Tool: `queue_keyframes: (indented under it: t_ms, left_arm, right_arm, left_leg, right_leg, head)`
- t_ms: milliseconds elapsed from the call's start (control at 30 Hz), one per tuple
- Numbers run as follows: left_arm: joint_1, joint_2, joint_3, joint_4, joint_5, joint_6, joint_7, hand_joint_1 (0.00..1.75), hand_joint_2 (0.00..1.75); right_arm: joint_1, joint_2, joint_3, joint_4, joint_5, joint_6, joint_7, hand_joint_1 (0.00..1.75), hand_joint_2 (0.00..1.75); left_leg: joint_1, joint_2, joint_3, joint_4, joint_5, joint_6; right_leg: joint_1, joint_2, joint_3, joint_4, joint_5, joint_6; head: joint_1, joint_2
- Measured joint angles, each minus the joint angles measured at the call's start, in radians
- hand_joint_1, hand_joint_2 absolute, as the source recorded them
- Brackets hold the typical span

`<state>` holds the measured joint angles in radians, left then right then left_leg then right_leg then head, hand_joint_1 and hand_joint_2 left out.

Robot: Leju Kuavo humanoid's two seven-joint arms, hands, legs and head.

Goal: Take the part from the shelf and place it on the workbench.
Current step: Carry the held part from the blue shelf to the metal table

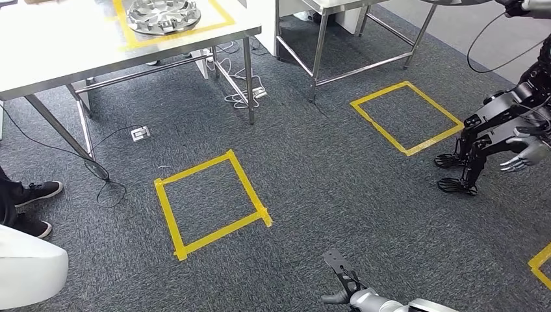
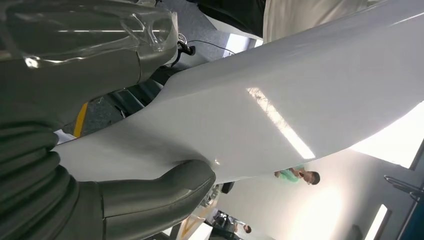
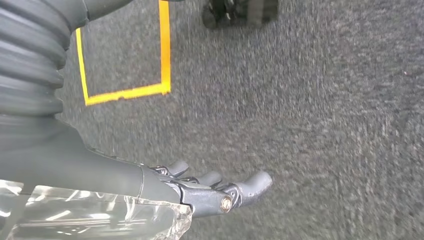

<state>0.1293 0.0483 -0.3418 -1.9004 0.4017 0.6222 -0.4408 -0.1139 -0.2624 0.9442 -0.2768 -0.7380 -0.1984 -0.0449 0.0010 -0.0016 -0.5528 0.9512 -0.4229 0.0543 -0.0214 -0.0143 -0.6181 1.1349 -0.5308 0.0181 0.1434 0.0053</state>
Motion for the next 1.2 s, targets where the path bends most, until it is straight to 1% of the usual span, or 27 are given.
queue_keyframes:
  t_ms: [67,100,133,200,233,267,300,367,433,467,533,567,600,633,667,733,767,800,900,933,967,1033,1067,1100,1133,1167,1200]
  left_arm:
    - [0.004,-0.001,0.000,0.001,-0.001,0.000,0.001,1.75,1.75]
    - [0.007,0.000,0.000,0.002,-0.001,-0.001,0.001,1.75,1.75]
    - [0.010,0.000,0.000,0.002,-0.001,-0.002,0.001,1.75,1.75]
    - [0.015,0.001,0.000,0.002,-0.002,-0.003,0.000,1.75,1.75]
    - [0.017,0.002,0.001,0.002,-0.005,-0.004,-0.001,1.75,1.75]
    - [0.019,0.002,0.001,0.000,-0.009,-0.005,-0.002,1.75,1.75]
    - [0.023,0.002,0.003,-0.003,-0.015,-0.005,-0.003,1.75,1.75]
    - [0.030,0.002,0.010,-0.014,-0.031,-0.006,0.000,1.75,1.75]
    - [0.036,0.002,0.018,-0.030,-0.051,-0.009,0.007,1.75,1.75]
    - [0.038,0.002,0.022,-0.037,-0.058,-0.012,0.012,1.75,1.75]
    - [0.043,0.001,0.029,-0.044,-0.066,-0.014,0.019,1.75,1.75]
    - [0.046,0.001,0.031,-0.045,-0.069,-0.015,0.023,1.75,1.75]
    - [0.048,0.001,0.034,-0.046,-0.072,-0.016,0.026,1.75,1.75]
    - [0.049,0.000,0.036,-0.046,-0.076,-0.018,0.030,1.75,1.75]
    - [0.050,-0.001,0.038,-0.047,-0.080,-0.020,0.034,1.75,1.75]
    - [0.049,-0.003,0.041,-0.050,-0.089,-0.023,0.042,1.75,1.75]
    - [0.049,-0.004,0.041,-0.052,-0.092,-0.023,0.045,1.75,1.75]
    - [0.049,-0.006,0.041,-0.053,-0.095,-0.024,0.047,1.75,1.75]
    - [0.050,-0.010,0.041,-0.055,-0.101,-0.026,0.054,1.75,1.75]
    - [0.049,-0.012,0.041,-0.056,-0.102,-0.026,0.055,1.75,1.75]
    - [0.049,-0.014,0.041,-0.057,-0.104,-0.027,0.057,1.75,1.75]
    - [0.049,-0.019,0.041,-0.057,-0.104,-0.027,0.060,1.75,1.75]
    - [0.049,-0.020,0.040,-0.057,-0.104,-0.027,0.061,1.75,1.75]
    - [0.050,-0.021,0.040,-0.057,-0.104,-0.027,0.061,1.75,1.75]
    - [0.050,-0.022,0.040,-0.057,-0.104,-0.027,0.061,1.75,1.75]
    - [0.050,-0.023,0.040,-0.057,-0.104,-0.027,0.061,1.75,1.75]
    - [0.050,-0.024,0.040,-0.057,-0.104,-0.027,0.061,1.75,1.75]
  right_arm:
    - [0.008,-0.002,0.000,0.000,0.011,-0.003,-0.018,0.00,1.75]
    - [0.013,-0.002,0.000,0.000,0.016,-0.004,-0.027,0.00,1.75]
    - [0.017,-0.002,-0.001,-0.001,0.021,-0.004,-0.036,0.00,1.75]
    - [0.022,-0.004,-0.001,-0.002,0.035,-0.005,-0.053,0.00,1.75]
    - [0.024,-0.006,-0.002,-0.003,0.044,-0.008,-0.061,0.00,1.75]
    - [0.026,-0.007,-0.002,-0.004,0.053,-0.011,-0.069,0.00,1.75]
    - [0.027,-0.007,-0.001,-0.006,0.062,-0.016,-0.077,0.00,1.75]
    - [0.030,-0.004,-0.001,-0.012,0.078,-0.029,-0.090,0.00,1.75]
    - [0.032,-0.002,0.000,-0.020,0.091,-0.045,-0.099,0.00,1.75]
    - [0.034,-0.001,0.000,-0.023,0.097,-0.053,-0.103,0.00,1.75]
    - [0.039,0.002,0.000,-0.029,0.104,-0.064,-0.108,0.00,1.75]
    - [0.042,0.003,0.000,-0.031,0.106,-0.066,-0.109,0.00,1.75]
    - [0.044,0.004,-0.001,-0.034,0.109,-0.067,-0.109,0.00,1.75]
    - [0.046,0.006,-0.002,-0.037,0.112,-0.068,-0.110,0.00,1.75]
    - [0.048,0.006,-0.004,-0.040,0.116,-0.070,-0.110,0.00,1.75]
    - [0.051,0.008,-0.009,-0.047,0.129,-0.079,-0.109,0.00,1.75]
    - [0.053,0.009,-0.012,-0.051,0.134,-0.084,-0.107,0.00,1.75]
    - [0.056,0.010,-0.016,-0.053,0.138,-0.088,-0.103,0.00,1.75]
    - [0.066,0.012,-0.029,-0.055,0.144,-0.094,-0.089,0.00,1.75]
    - [0.068,0.012,-0.034,-0.056,0.146,-0.096,-0.086,0.00,1.75]
    - [0.069,0.012,-0.039,-0.056,0.147,-0.099,-0.085,0.00,1.75]
    - [0.074,0.011,-0.045,-0.056,0.148,-0.102,-0.084,0.00,1.75]
    - [0.077,0.011,-0.047,-0.056,0.148,-0.103,-0.083,0.00,1.75]
    - [0.080,0.010,-0.049,-0.056,0.148,-0.103,-0.083,0.00,1.75]
    - [0.082,0.010,-0.050,-0.056,0.148,-0.103,-0.083,0.00,1.75]
    - [0.084,0.010,-0.052,-0.056,0.148,-0.103,-0.082,0.00,1.75]
    - [0.084,0.009,-0.055,-0.056,0.148,-0.103,-0.082,0.00,1.75]
  left_leg:
    - [-0.002,-0.011,0.001,0.001,-0.003,0.002]
    - [-0.002,-0.017,0.003,0.002,-0.005,0.002]
    - [-0.002,-0.023,0.006,0.003,-0.008,0.000]
    - [-0.001,-0.032,0.012,0.009,-0.019,-0.008]
    - [-0.003,-0.035,0.014,0.015,-0.026,-0.014]
    - [-0.004,-0.037,0.014,0.020,-0.032,-0.019]
    - [-0.006,-0.039,0.013,0.023,-0.036,-0.023]
    - [-0.004,-0.039,0.013,0.025,-0.042,-0.029]
    - [0.000,-0.028,0.001,0.057,-0.067,-0.038]
    - [0.002,-0.021,-0.021,0.104,-0.092,-0.044]
    - [0.006,-0.009,-0.094,0.245,-0.152,-0.055]
    - [0.007,-0.007,-0.127,0.303,-0.169,-0.057]
    - [0.008,-0.005,-0.146,0.328,-0.165,-0.058]
    - [0.009,-0.004,-0.143,0.309,-0.141,-0.056]
    - [0.009,-0.003,-0.120,0.253,-0.103,-0.052]
    - [0.005,0.001,-0.051,0.106,-0.036,-0.038]
    - [0.002,0.003,-0.028,0.060,-0.023,-0.032]
    - [-0.001,0.004,-0.018,0.037,-0.021,-0.027]
    - [-0.002,-0.001,-0.007,0.020,-0.019,-0.015]
    - [-0.001,-0.001,0.001,0.012,-0.014,-0.010]
    - [0.001,-0.002,0.007,0.004,-0.010,-0.006]
    - [0.001,-0.002,0.009,0.001,-0.008,-0.001]
    - [0.000,-0.004,0.008,0.001,-0.009,-0.001]
    - [-0.001,-0.005,0.008,0.002,-0.010,-0.001]
    - [-0.001,-0.008,0.010,0.002,-0.011,-0.002]
    - [0.000,-0.010,0.012,0.004,-0.014,-0.005]
    - [0.000,-0.012,0.014,0.007,-0.018,-0.008]
  right_leg:
    - [-0.001,0.009,-0.071,0.127,-0.039,0.002]
    - [-0.002,0.010,-0.085,0.145,-0.036,0.010]
    - [-0.004,0.010,-0.077,0.117,-0.016,0.020]
    - [-0.007,0.011,-0.014,-0.029,0.051,0.039]
    - [-0.007,0.012,0.016,-0.094,0.076,0.039]
    - [-0.006,0.013,0.036,-0.135,0.091,0.033]
    - [-0.003,0.013,0.043,-0.148,0.095,0.023]
    - [-0.002,0.014,0.046,-0.149,0.094,0.007]
    - [-0.006,0.013,0.053,-0.154,0.092,-0.005]
    - [-0.007,0.013,0.057,-0.156,0.091,-0.010]
    - [-0.006,0.011,0.061,-0.156,0.086,-0.017]
    - [-0.005,0.010,0.063,-0.156,0.085,-0.018]
    - [-0.004,0.009,0.064,-0.156,0.083,-0.019]
    - [-0.003,0.009,0.066,-0.156,0.082,-0.020]
    - [-0.003,0.009,0.070,-0.156,0.081,-0.021]
    - [0.001,0.010,0.076,-0.156,0.077,-0.018]
    - [0.003,0.010,0.077,-0.156,0.075,-0.015]
    - [0.004,0.009,0.077,-0.156,0.074,-0.011]
    - [0.003,0.006,0.078,-0.157,0.070,0.005]
    - [0.003,0.005,0.070,-0.140,0.060,0.006]
    - [0.003,0.006,0.050,-0.099,0.041,0.004]
    - [0.002,0.009,-0.021,0.040,-0.016,-0.003]
    - [0.001,0.010,-0.057,0.107,-0.038,-0.001]
    - [0.001,0.011,-0.079,0.143,-0.044,0.004]
    - [-0.001,0.011,-0.079,0.136,-0.033,0.014]
    - [-0.003,0.011,-0.057,0.085,-0.007,0.025]
    - [-0.005,0.011,-0.020,0.006,0.026,0.036]
  head:
    - [0.000,0.000]
    - [0.000,0.000]
    - [0.000,0.000]
    - [0.000,0.000]
    - [0.000,0.000]
    - [0.000,0.000]
    - [0.000,0.000]
    - [0.000,0.000]
    - [-0.001,0.000]
    - [-0.001,0.000]
    - [-0.002,0.000]
    - [-0.002,0.000]
    - [-0.002,0.000]
    - [-0.002,0.000]
    - [-0.002,0.000]
    - [-0.001,0.000]
    - [-0.001,0.000]
    - [-0.001,0.000]
    - [-0.001,0.000]
    - [-0.001,0.000]
    - [-0.001,0.000]
    - [0.000,0.000]
    - [0.000,0.000]
    - [0.000,0.000]
    - [0.000,0.000]
    - [0.000,0.000]
    - [0.000,0.000]
